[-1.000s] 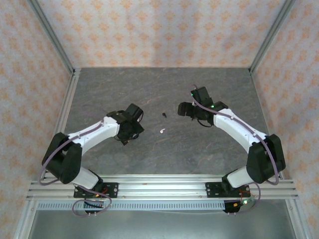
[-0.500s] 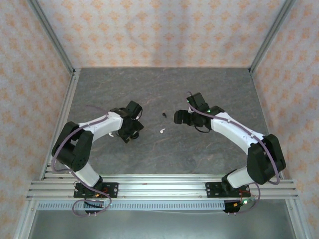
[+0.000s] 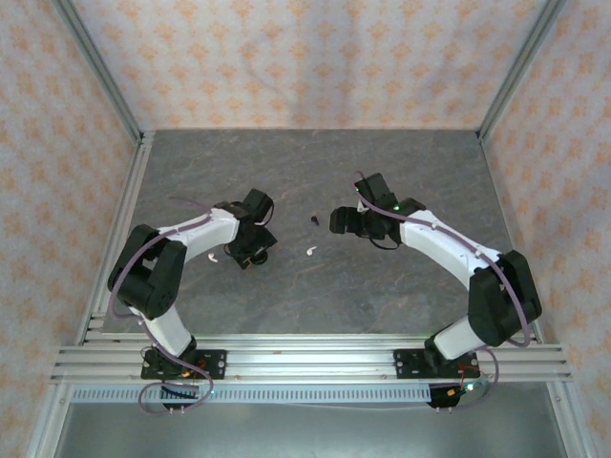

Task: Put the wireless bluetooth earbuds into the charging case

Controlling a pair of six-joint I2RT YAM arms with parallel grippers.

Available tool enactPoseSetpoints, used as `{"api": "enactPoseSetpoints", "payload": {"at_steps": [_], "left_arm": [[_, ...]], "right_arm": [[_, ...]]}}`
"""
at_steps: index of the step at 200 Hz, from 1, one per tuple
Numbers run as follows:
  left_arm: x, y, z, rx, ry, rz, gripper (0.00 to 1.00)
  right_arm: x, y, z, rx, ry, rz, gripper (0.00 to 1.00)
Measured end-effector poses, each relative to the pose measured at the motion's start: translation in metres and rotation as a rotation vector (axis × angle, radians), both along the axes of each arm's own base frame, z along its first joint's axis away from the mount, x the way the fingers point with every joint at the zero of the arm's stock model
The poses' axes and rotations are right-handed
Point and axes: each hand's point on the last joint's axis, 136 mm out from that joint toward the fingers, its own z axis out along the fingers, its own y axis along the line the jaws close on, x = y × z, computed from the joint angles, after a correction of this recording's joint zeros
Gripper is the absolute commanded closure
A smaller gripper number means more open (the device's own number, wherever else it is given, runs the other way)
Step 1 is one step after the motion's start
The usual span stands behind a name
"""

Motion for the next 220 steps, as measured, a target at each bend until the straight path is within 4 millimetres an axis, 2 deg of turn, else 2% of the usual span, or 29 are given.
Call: {"api": "enactPoseSetpoints", "payload": {"at_steps": [41,73,120,147,192,220], "left_arm": [[-0.002,0.001,-0.008,0.023,0.028,-0.045,0.45],[-0.003,0.001,-0.007,0.030,0.031,-0.078,0.57],[0.003,0.001,0.000,0.076,0.005,-0.209,0.65],[0.013,-0.010,0.016,0.094,-0.057,-0.345,0.71],[0.028,-0.050,0.061,0.096,-0.236,-0.662,0.66],[0.026,-0.077,0.086,0.046,-0.354,-0.867,0.67]], "right_arm": [[0.003,0.003,0.000,0.006,0.005,0.000,0.16],[0.004,0.005,0.001,0.019,0.010,-0.011,0.16],[0.003,0.009,0.002,0.043,0.040,-0.013,0.15],[0.007,0.013,0.012,0.088,0.077,0.005,0.15],[0.017,0.009,0.042,0.205,0.139,0.027,0.16],[0.017,0.005,0.059,0.288,0.178,0.042,0.19]]}}
